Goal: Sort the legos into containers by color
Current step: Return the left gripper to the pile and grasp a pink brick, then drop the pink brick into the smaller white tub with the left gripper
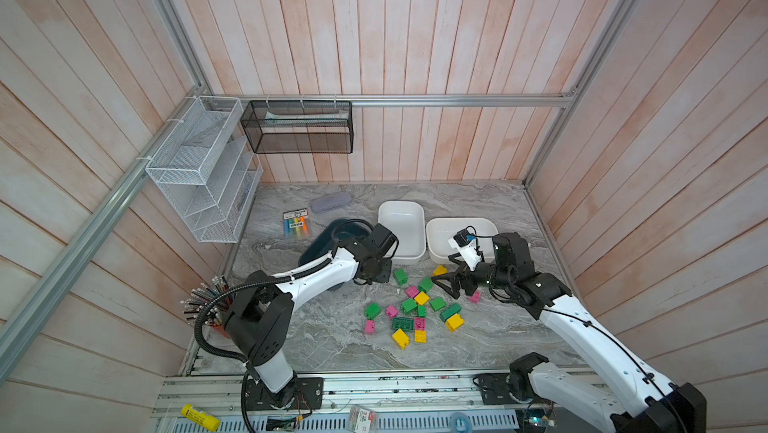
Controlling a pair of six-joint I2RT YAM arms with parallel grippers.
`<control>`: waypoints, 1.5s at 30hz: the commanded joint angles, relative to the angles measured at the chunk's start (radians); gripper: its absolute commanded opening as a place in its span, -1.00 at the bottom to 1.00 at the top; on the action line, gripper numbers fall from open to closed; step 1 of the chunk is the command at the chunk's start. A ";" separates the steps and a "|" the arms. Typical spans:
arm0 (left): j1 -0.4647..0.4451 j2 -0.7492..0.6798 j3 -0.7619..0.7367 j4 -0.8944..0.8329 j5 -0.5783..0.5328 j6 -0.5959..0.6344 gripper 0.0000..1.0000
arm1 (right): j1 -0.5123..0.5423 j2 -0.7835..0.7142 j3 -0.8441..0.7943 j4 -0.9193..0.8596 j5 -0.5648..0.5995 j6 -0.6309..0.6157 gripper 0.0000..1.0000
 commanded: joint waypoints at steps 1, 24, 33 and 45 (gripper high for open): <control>0.020 0.031 0.131 -0.064 0.039 0.048 -0.37 | -0.015 0.004 0.038 0.001 0.006 -0.021 0.96; 0.111 0.638 0.683 0.088 -0.141 0.148 -0.36 | -0.103 0.037 0.043 0.051 -0.007 -0.023 0.96; 0.102 0.537 0.724 0.029 -0.035 0.169 0.56 | -0.114 0.029 0.052 0.028 -0.017 -0.030 0.96; 0.026 0.033 0.278 -0.122 0.115 0.195 0.69 | -0.116 0.006 0.042 0.012 -0.039 -0.045 0.96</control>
